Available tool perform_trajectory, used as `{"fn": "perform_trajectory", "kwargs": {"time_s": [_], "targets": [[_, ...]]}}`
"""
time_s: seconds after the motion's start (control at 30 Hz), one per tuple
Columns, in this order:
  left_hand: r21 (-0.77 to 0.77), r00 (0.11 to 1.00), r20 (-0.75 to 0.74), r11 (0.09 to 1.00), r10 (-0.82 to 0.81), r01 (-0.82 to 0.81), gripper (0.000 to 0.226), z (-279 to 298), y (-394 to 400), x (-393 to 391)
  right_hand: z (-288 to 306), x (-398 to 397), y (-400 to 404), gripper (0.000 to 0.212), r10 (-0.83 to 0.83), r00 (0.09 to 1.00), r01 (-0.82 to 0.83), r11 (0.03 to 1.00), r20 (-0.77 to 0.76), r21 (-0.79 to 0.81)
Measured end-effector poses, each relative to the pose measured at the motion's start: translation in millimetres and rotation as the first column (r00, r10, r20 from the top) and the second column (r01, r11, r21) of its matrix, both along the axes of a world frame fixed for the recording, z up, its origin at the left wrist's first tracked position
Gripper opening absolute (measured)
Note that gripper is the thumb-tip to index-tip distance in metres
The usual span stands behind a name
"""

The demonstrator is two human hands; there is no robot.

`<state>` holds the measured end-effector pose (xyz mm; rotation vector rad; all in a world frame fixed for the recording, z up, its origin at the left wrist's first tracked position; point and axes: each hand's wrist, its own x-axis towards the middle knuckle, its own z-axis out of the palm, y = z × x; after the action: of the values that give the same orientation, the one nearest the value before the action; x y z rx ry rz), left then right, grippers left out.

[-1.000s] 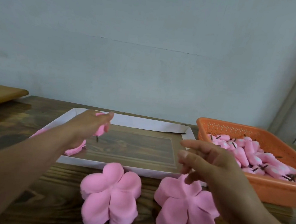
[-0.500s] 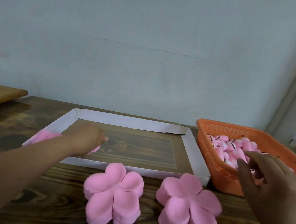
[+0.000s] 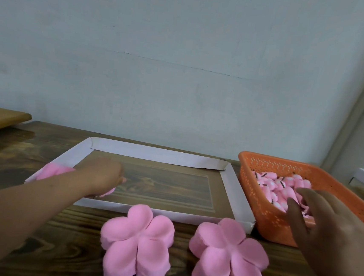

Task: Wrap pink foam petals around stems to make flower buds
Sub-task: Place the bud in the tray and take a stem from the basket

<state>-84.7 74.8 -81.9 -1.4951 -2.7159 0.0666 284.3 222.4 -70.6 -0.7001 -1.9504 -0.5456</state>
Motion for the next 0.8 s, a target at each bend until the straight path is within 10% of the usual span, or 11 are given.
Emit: {"fn": "perform_trajectory", "kwargs": {"time_s": [0.37,0.8], "targets": [[-0.252,0.986,-0.166,0.968,-0.022,-0.021,0.027,-7,3,-1,3,0,-3,0.027,-0.033,0.999,0.034,0.998,0.016,-0.050],[-0.178,0.938,-0.346,0.982,-0.001,-0.065,0.018,-19,1,-14,41,6,9,0.011,-0.117,0.988,0.070,0.924,-0.103,-0.376]]}}
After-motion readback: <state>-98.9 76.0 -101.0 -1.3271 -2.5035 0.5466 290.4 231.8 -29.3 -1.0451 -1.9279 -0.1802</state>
